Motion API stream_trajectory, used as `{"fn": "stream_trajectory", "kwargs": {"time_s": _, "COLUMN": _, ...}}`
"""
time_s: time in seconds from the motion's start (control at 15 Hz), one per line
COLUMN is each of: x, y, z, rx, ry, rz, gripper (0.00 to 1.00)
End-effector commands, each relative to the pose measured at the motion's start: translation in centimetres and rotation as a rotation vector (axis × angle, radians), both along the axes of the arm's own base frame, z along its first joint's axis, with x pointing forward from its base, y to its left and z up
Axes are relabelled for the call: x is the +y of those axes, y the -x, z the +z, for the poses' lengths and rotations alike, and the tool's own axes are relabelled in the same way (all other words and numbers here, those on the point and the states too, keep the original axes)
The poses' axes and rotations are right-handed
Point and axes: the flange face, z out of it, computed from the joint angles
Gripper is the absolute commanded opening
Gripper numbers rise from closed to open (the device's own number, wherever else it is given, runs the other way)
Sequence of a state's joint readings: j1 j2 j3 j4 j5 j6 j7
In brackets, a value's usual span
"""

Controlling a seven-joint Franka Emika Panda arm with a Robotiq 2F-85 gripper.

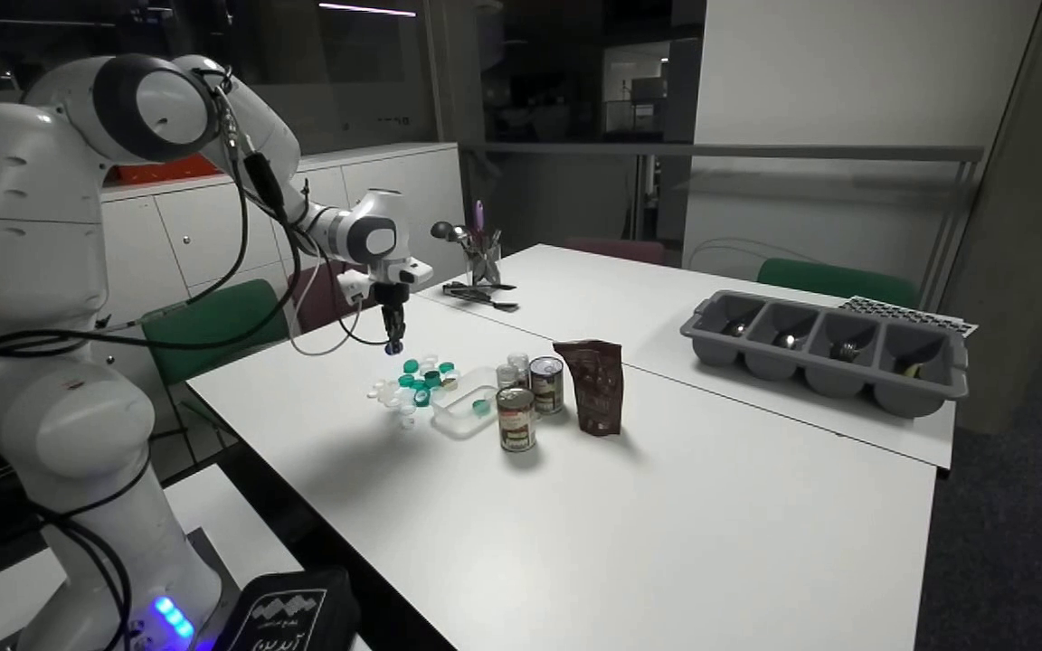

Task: Pick up the blue object on the table and put it in the bowl

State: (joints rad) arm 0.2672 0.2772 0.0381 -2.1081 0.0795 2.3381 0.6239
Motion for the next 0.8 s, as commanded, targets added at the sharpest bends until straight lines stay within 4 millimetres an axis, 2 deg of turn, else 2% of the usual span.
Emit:
{"fn": "stream_trajectory", "kwargs": {"time_s": 0.0, "x": -2.2, "y": 1.2, "z": 3.4, "rx": 0.004, "ry": -0.050, "rz": -0.063, "gripper": 0.01}}
{"fn": "stream_trajectory", "kwargs": {"time_s": 0.33, "x": -7.0, "y": 0.5, "z": 4.6, "rx": 0.043, "ry": -0.144, "rz": -0.183, "gripper": 0.01}}
{"fn": "stream_trajectory", "kwargs": {"time_s": 0.73, "x": -12.5, "y": -0.4, "z": 2.8, "rx": 0.067, "ry": -0.232, "rz": -0.272, "gripper": 0.01}}
